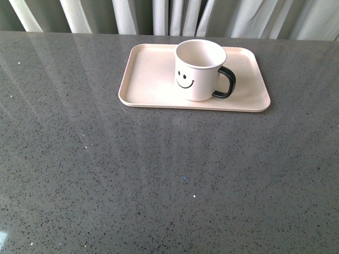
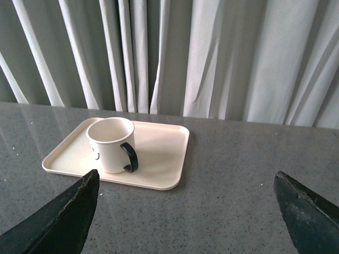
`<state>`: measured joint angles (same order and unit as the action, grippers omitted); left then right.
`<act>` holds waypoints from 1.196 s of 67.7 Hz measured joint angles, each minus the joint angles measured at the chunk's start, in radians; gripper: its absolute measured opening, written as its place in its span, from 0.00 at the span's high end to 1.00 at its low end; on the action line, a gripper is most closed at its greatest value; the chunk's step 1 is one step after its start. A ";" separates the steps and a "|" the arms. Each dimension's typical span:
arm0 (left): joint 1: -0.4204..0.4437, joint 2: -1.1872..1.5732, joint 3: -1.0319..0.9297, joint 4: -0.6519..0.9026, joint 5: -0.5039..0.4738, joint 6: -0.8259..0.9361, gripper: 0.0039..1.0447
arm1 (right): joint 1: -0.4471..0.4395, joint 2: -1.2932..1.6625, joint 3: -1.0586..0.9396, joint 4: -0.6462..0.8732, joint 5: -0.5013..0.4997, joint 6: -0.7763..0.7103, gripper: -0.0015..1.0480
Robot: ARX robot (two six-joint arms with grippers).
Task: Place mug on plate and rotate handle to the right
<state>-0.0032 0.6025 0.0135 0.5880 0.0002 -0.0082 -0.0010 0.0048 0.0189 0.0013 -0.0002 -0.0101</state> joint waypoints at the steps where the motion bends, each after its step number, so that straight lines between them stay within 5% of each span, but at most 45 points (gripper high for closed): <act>1: 0.000 -0.007 0.000 -0.006 0.000 0.000 0.99 | 0.000 0.000 0.000 0.000 0.000 0.000 0.09; 81: 0.000 -0.584 0.000 -0.586 0.000 0.000 0.99 | 0.000 0.000 0.000 0.000 0.000 0.000 0.09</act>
<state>-0.0032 0.0181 0.0135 0.0017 -0.0002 -0.0078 -0.0010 0.0048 0.0189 0.0013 -0.0002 -0.0101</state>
